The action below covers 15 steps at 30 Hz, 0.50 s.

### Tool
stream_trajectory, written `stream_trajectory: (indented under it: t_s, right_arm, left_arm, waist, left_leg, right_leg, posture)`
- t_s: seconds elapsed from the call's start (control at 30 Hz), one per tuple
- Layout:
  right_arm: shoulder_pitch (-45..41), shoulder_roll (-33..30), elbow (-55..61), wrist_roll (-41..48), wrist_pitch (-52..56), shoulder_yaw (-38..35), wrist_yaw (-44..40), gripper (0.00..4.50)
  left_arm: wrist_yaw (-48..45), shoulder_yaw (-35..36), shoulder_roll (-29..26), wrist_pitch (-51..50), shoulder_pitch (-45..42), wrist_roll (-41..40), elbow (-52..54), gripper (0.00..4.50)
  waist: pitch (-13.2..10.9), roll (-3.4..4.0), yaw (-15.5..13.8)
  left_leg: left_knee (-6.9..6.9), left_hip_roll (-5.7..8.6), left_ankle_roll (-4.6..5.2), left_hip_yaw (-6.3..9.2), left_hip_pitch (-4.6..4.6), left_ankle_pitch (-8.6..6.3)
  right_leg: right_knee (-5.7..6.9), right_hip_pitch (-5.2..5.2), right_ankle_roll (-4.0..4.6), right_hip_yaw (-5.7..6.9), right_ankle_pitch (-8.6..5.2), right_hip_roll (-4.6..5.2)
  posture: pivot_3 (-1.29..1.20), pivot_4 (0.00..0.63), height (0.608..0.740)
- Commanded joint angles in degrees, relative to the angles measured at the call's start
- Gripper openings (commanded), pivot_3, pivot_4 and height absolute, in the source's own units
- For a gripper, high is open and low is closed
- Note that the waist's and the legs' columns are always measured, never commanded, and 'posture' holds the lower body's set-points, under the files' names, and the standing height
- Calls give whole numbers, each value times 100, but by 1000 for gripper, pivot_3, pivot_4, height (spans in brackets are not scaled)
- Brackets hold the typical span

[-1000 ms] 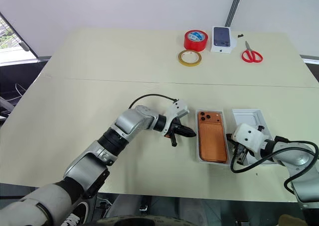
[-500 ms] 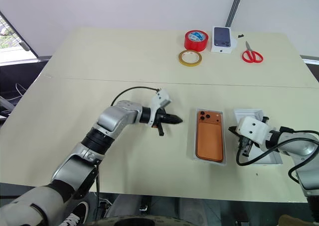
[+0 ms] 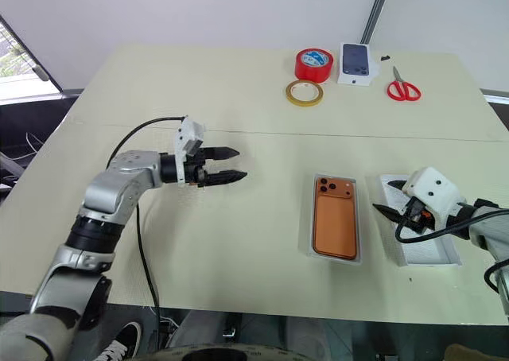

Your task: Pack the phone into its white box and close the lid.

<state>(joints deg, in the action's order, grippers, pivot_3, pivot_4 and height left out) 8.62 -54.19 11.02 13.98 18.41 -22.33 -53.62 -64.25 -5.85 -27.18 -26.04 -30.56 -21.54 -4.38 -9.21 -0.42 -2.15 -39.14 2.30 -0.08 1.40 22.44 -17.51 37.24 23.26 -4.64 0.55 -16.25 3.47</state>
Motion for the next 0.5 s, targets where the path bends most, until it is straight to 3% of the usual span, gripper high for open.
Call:
stream_trajectory:
  t_s: [0.03,0.3,0.37,0.5]
  right_arm:
    - [-16,437,858,207,1063,-480,931,4456]
    - [982,1535,2966,156,3281,-432,2376,4456]
    - [1091,1584,3368,339,3722,-504,2406,4456]
    - [1097,1013,3738,343,4461,-524,2327,4456]
  left_arm:
    - [-538,335,-271,892,409,-237,543,4500]
    - [-1118,500,-256,2626,852,-239,145,4500]
    - [-1200,498,-267,2883,871,-205,36,4500]
    - [-1298,489,-210,3173,898,-248,-91,4500]
  waist:
    - [1,3,23]
    - [12,21,-9]
    - [14,23,2]
    - [16,26,4]
  left_leg:
    - [1,-3,0,0,0,0]
    - [5,-5,41,0,5,-25]
    - [-4,-3,47,-4,2,-28]
    - [-1,-3,49,-4,0,-29]
  right_leg:
    - [0,1,0,0,0,0]
    - [-3,5,1,-2,0,2]
    - [-5,-2,1,-5,0,3]
    - [-3,-1,1,-6,0,3]
  posture:
    - [0,150,740]
    - [0,150,740]
    - [0,150,740]
    - [0,150,740]
